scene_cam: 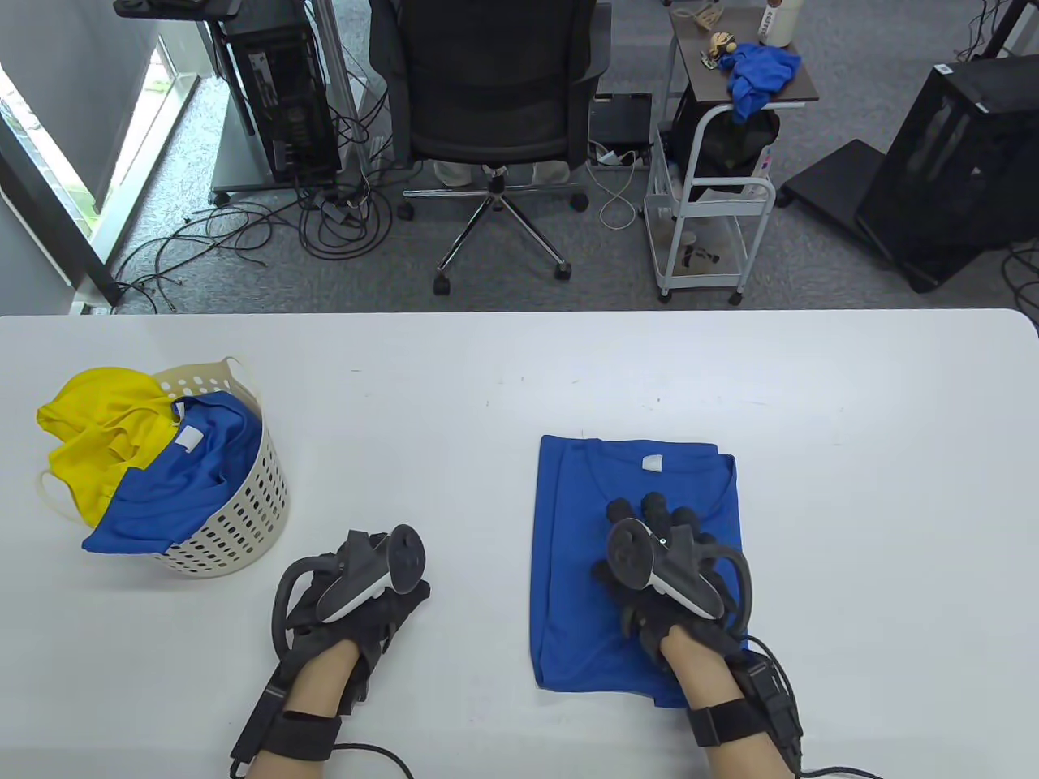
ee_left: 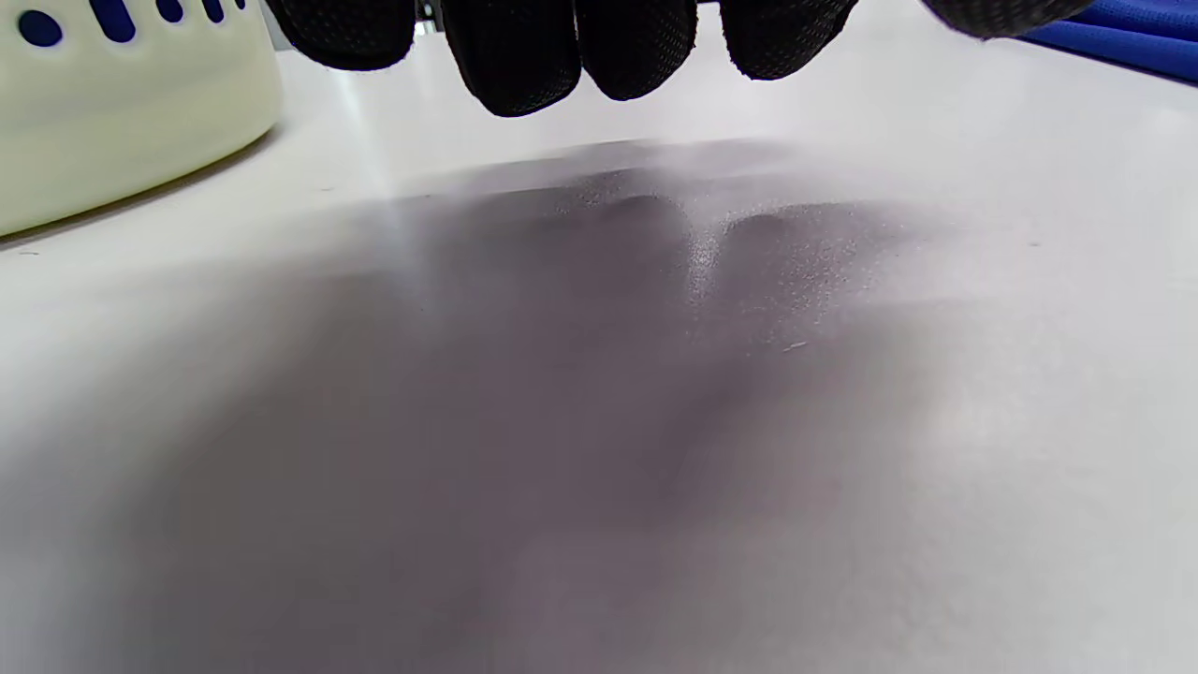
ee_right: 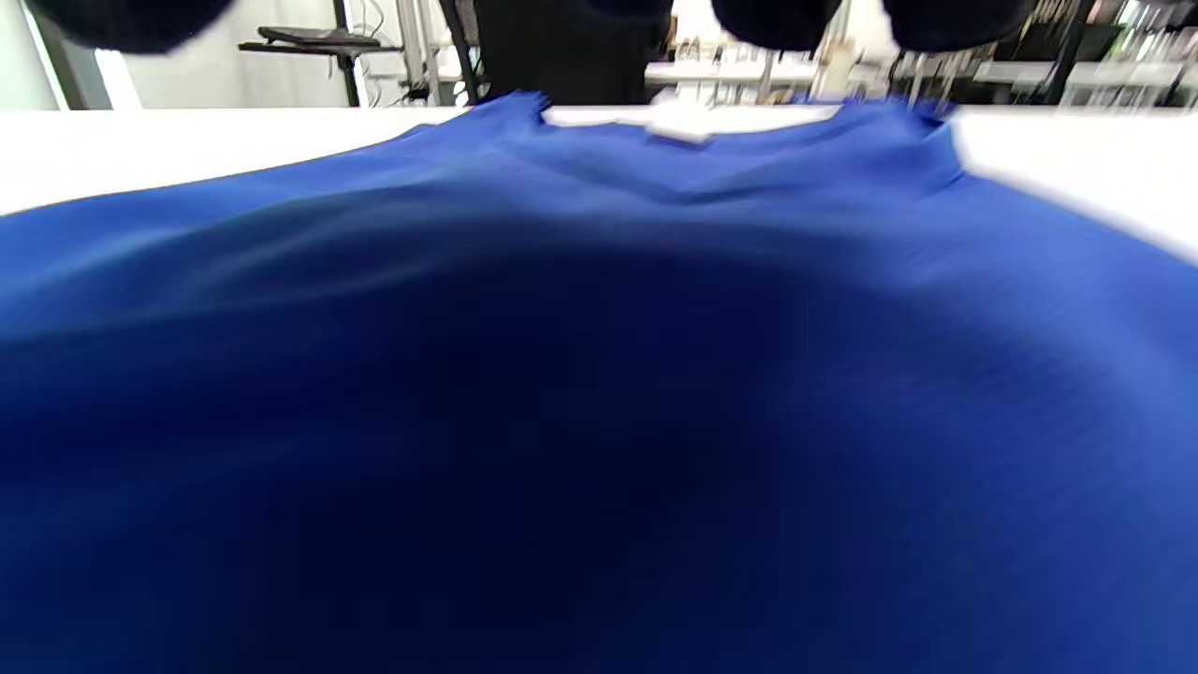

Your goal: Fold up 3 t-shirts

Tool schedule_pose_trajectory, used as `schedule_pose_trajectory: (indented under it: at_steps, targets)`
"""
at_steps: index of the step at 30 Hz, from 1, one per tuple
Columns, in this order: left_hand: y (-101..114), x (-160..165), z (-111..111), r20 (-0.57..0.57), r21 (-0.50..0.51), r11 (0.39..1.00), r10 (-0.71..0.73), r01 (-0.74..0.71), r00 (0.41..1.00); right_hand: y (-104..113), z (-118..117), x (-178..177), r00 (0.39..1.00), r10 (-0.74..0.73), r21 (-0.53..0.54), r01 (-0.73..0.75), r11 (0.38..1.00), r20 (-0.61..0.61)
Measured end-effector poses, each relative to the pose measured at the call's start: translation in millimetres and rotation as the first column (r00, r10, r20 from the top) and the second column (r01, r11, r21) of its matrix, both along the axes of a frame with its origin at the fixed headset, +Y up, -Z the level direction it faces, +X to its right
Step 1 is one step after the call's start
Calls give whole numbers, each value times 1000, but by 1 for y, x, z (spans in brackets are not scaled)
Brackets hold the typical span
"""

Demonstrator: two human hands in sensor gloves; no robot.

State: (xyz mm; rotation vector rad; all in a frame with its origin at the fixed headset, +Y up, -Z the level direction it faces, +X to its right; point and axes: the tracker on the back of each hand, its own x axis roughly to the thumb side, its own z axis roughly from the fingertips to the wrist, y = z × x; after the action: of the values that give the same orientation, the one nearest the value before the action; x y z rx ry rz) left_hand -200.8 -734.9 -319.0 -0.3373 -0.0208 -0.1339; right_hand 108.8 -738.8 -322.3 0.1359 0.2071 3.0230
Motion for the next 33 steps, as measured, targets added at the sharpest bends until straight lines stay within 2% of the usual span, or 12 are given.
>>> schedule_pose_trajectory:
  at_steps: [4,6,7,10,14,17,20,22,24,27,33]
  targets:
    - [-1,0,0,4,-4,1000,1,-1,1000,-28,-2,-14,1000,27,-207,-26,978,2]
    - [-1,0,0,6,-4,1000,9,-9,1000,-38,-3,-16,999,49,-260,-49,964,-5]
    - [-1,0,0,7,-3,1000,12,-12,1000,-37,-5,-15,997,74,-257,-75,964,-15]
    - [-1,-1,-1,7,1,1000,21,-21,1000,-36,-11,-5,999,26,-296,-20,955,18]
    - [-1,-1,0,8,-6,1000,21,-21,1000,-32,-24,31,992,52,-372,-7,928,112]
    - [0,-1,-1,8,-6,999,31,-31,999,-27,-32,70,972,99,-382,-10,924,214]
    - [0,-1,-2,5,-4,1000,26,-26,1000,-31,-35,115,946,-5,-410,146,900,324]
    - [0,-2,-2,5,-2,1000,29,-29,1000,-34,-34,140,919,-91,-373,244,895,385]
    - [-1,-2,-3,0,-3,1000,24,-24,1000,-34,-34,158,902,-97,-361,264,894,420]
    - [-1,-3,-3,-3,-4,1000,20,-20,1000,-36,-31,178,875,-142,-331,320,887,464]
    - [-1,-4,-2,-4,-6,1000,19,-19,1000,-36,-32,187,869,-165,-332,345,878,466]
